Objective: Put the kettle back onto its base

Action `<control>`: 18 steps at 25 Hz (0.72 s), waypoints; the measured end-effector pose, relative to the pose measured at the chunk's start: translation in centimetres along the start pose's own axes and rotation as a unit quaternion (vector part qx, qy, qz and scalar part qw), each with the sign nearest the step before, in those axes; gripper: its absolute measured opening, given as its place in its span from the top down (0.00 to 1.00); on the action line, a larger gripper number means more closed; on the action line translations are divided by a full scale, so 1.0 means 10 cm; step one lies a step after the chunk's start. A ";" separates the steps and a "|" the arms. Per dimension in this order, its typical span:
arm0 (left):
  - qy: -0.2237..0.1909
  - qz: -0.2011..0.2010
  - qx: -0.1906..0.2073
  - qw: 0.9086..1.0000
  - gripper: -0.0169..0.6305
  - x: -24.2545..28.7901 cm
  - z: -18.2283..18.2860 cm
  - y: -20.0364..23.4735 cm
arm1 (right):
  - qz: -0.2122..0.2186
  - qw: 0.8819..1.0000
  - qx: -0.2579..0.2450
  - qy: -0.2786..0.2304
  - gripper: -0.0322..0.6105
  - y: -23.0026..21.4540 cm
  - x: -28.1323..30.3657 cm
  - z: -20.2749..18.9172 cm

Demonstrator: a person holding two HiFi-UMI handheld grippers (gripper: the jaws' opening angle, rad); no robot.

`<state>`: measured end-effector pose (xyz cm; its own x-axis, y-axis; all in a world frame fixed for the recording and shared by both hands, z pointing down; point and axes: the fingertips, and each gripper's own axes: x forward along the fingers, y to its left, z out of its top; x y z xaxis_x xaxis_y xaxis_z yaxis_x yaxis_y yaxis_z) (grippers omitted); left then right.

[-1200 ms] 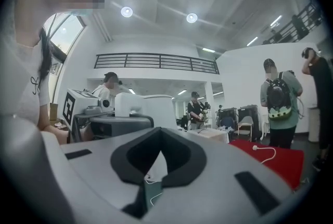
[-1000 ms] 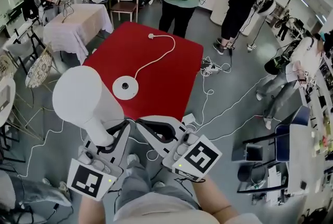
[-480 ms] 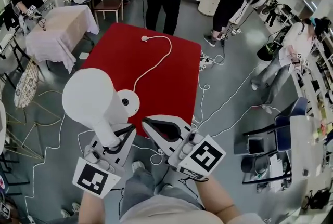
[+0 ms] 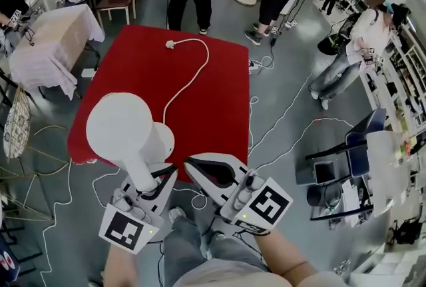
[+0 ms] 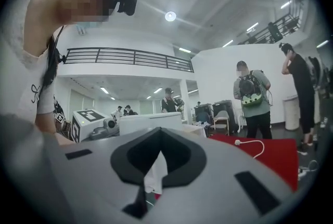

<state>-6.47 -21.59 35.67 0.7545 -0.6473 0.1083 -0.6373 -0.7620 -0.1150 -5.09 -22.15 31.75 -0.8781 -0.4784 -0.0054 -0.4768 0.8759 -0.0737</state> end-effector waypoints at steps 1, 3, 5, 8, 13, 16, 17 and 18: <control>0.001 -0.003 -0.003 1.000 0.96 0.03 -0.04 0.02 | -0.001 1.000 0.000 0.002 0.94 -0.02 0.02 -0.02; 0.002 -0.009 -0.011 1.000 0.96 0.09 -0.13 0.08 | -0.003 1.000 0.001 0.008 0.94 -0.06 0.07 -0.08; 0.004 -0.014 -0.015 1.000 0.96 0.14 -0.22 0.14 | -0.006 1.000 0.002 0.015 0.94 -0.10 0.10 -0.14; 0.008 -0.018 -0.021 1.000 0.96 0.22 -0.35 0.19 | -0.011 1.000 0.007 0.024 0.94 -0.15 0.13 -0.23; 0.014 -0.022 -0.015 1.000 0.96 0.38 -0.50 0.27 | -0.017 0.999 0.014 0.035 0.94 -0.26 0.15 -0.35; 0.013 -0.026 -0.014 0.999 0.96 0.44 -0.56 0.29 | -0.020 0.999 0.019 0.041 0.94 -0.30 0.16 -0.42; 0.011 -0.027 -0.011 1.000 0.96 0.46 -0.57 0.30 | -0.021 0.999 0.020 0.043 0.94 -0.31 0.16 -0.44; 0.008 -0.028 -0.008 1.000 0.96 0.48 -0.58 0.31 | -0.022 0.999 0.020 0.044 0.94 -0.33 0.18 -0.45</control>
<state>-5.76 -27.18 41.58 0.7860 -0.6043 0.1305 -0.5972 -0.7967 -0.0927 -5.24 -25.58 36.52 -0.8571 -0.5080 0.0857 -0.5149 0.8499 -0.1120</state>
